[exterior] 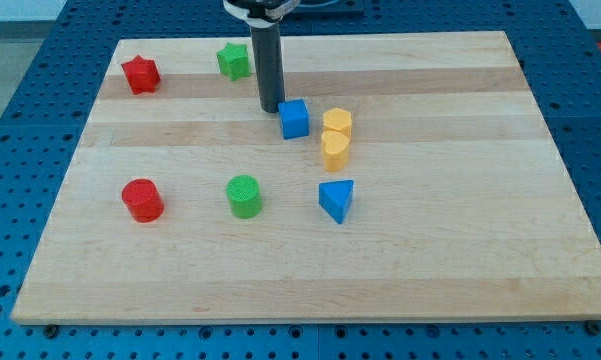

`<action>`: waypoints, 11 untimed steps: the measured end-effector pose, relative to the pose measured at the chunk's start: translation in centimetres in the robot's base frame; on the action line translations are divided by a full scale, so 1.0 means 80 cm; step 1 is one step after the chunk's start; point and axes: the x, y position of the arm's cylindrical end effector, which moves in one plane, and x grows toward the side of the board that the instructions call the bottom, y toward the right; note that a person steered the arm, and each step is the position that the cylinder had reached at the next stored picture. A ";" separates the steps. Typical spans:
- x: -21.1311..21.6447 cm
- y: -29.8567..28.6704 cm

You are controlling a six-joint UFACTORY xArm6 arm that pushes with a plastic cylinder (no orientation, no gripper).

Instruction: Move the blue cube into the left side of the hexagon

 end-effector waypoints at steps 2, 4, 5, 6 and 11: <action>0.002 0.006; 0.022 -0.035; 0.036 -0.035; 0.036 -0.028; 0.040 0.013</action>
